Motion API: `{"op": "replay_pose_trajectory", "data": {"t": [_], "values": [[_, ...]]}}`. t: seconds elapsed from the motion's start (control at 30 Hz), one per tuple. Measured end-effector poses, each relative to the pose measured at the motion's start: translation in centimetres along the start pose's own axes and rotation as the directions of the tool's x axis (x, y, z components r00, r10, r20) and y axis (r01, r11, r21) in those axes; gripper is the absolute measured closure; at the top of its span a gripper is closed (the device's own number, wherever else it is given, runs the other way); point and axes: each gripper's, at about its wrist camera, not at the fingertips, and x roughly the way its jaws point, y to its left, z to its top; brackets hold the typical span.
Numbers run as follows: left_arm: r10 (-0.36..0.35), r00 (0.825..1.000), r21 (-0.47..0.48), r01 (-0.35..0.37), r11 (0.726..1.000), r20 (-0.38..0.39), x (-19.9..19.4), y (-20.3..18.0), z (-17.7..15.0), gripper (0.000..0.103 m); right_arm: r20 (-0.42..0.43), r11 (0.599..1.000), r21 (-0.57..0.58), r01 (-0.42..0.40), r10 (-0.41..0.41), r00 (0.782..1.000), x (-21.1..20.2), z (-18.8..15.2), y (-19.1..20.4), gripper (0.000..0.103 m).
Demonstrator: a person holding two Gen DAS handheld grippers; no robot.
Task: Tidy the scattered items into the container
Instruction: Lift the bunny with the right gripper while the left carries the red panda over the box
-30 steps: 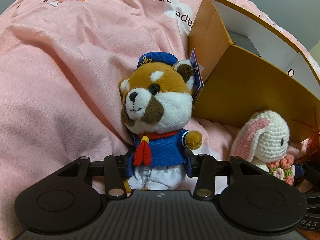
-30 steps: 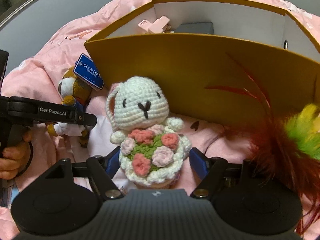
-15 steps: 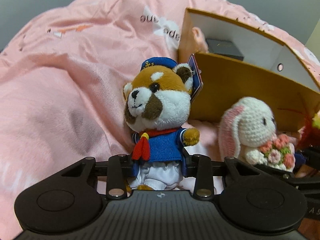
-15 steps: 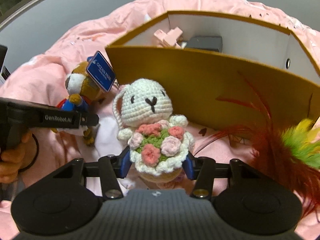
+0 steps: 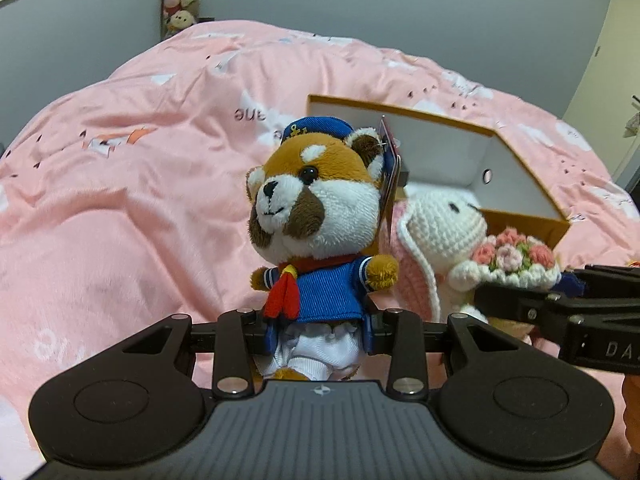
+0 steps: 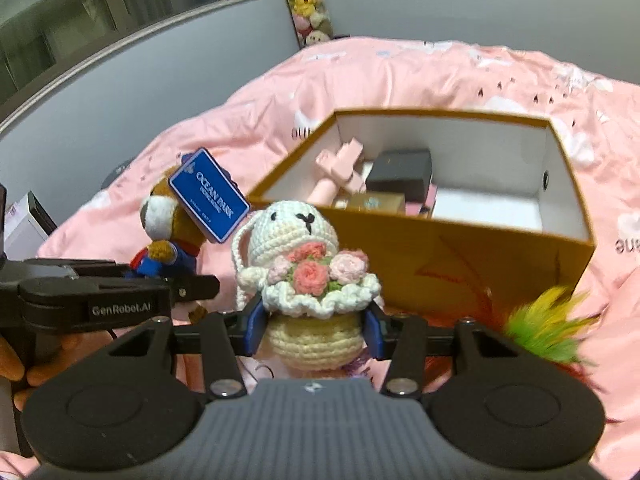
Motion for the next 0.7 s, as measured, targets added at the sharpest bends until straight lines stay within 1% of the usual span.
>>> {"op": "replay_pose_trajectory", "data": {"t": [0.13, 0.37, 0.53, 0.7], "values": [[-0.026, 0.999, 0.005, 0.026, 1.0, 0.021, -0.8, -0.6, 1.1, 0.061, 0.055, 0.999, -0.019, 0.03, -0.029, 0.998, -2.0, 1.1, -0.1, 0.052], [-0.058, 0.997, 0.06, 0.055, 0.997, 0.047, -1.0, -2.2, 3.5, 0.061, 0.121, 0.995, -0.002, 0.099, -0.099, 0.988, -4.7, 3.6, -1.8, 0.052], [-0.1, 0.994, 0.093, 0.095, 0.991, 0.054, -0.3, -3.0, 5.7, 0.061, 0.154, 0.989, 0.024, 0.149, -0.151, 0.976, -5.9, 5.6, -3.4, 0.052], [-0.149, 0.987, 0.115, 0.142, 0.983, 0.055, 1.2, -3.5, 8.5, 0.061, 0.166, 0.981, 0.056, 0.185, -0.192, 0.967, -5.7, 7.7, -5.2, 0.052]]}}
